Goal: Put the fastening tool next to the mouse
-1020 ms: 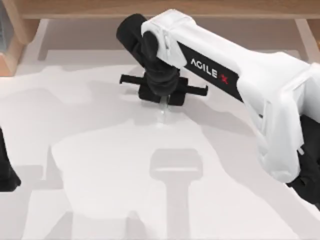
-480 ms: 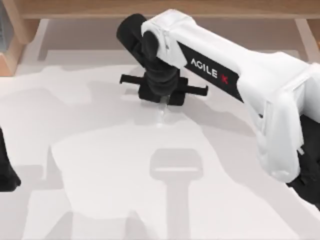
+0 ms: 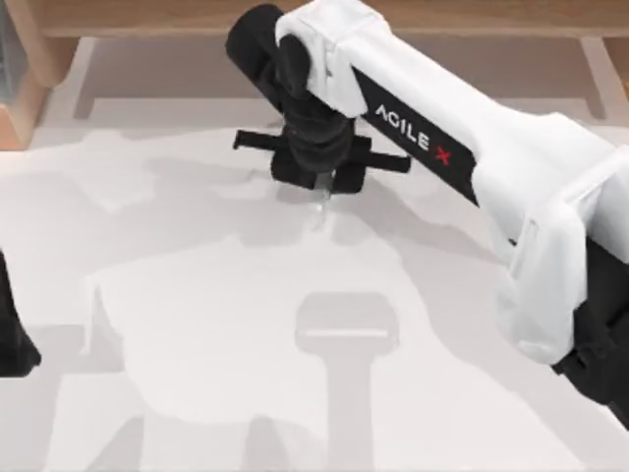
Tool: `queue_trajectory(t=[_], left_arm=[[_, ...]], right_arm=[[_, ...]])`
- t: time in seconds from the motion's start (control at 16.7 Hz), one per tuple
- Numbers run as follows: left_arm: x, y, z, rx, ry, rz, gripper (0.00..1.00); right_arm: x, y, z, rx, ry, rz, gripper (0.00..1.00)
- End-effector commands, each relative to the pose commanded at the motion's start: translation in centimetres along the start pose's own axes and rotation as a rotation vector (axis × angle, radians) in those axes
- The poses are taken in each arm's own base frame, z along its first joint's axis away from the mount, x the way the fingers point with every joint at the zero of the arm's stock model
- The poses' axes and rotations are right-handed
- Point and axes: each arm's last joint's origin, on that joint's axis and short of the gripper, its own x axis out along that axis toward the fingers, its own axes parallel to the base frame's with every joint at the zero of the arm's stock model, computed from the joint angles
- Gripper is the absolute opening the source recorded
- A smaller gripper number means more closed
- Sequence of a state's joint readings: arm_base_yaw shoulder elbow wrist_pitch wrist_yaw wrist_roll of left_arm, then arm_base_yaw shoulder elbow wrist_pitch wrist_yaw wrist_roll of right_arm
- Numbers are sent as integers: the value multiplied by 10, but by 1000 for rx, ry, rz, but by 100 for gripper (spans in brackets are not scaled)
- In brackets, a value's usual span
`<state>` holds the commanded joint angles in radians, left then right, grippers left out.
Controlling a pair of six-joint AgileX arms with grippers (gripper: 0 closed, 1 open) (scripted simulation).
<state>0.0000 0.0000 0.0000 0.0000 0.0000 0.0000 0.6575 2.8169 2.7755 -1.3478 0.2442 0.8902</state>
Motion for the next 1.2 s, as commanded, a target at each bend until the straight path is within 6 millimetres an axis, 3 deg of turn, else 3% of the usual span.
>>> queue_trajectory(t=[0.42, 0.6, 0.72, 0.84, 0.96, 1.08, 1.2], left_arm=[[0, 0, 0, 0, 0, 0, 100], [0, 0, 0, 0, 0, 0, 100], [0, 0, 0, 0, 0, 0, 100], [0, 0, 0, 0, 0, 0, 100], [0, 0, 0, 0, 0, 0, 100], [0, 0, 0, 0, 0, 0, 100], [0, 0, 0, 0, 0, 0, 100]], right_arm=[[-9, 0, 2, -6, -10, 16, 0], [-30, -10, 14, -71, -33, 52, 0], [-46, -29, 31, -142, -51, 73, 0], [-57, -60, 52, -228, -57, 77, 0], [-57, -105, 75, -318, -40, 62, 0], [-50, -166, 96, -393, -6, 41, 0], [-40, -240, 111, -435, 32, 26, 0]])
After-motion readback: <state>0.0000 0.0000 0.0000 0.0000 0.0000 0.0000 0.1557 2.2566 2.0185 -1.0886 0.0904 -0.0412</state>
